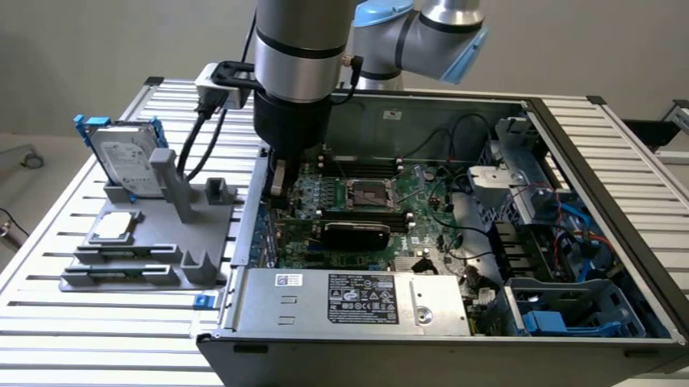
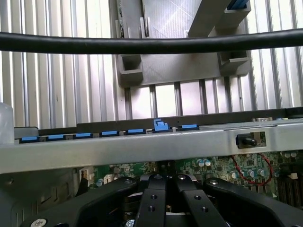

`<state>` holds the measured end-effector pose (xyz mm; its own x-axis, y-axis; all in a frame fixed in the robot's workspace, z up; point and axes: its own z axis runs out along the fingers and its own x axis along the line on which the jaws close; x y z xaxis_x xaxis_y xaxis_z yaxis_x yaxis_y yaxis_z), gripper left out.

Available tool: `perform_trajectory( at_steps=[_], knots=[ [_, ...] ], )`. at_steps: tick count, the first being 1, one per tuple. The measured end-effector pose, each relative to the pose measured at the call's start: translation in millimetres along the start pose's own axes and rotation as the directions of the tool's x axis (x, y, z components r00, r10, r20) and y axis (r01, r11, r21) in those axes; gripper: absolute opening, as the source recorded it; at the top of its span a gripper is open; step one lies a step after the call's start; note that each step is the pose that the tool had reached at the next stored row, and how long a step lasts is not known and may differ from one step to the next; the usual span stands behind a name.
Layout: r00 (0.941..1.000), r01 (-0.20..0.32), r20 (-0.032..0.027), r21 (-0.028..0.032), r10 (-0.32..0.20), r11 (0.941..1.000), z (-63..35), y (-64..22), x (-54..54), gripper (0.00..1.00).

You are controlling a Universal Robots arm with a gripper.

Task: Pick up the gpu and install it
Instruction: 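Press down on the gpu until it lock into place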

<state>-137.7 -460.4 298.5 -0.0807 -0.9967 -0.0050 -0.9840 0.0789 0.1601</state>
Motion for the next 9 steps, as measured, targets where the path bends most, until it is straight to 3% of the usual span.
perform_trajectory(
  at_steps=[3,9],
  knots=[
    [1.0000,0.000,0.0000,-0.0010,0.000,1.0000,0.0,0.1,-0.1,0.11],
    [1.0000,-0.001,-0.0004,-0.0091,0.001,1.0000,-2.0,1.0,-0.1,0.11]
  ],
)
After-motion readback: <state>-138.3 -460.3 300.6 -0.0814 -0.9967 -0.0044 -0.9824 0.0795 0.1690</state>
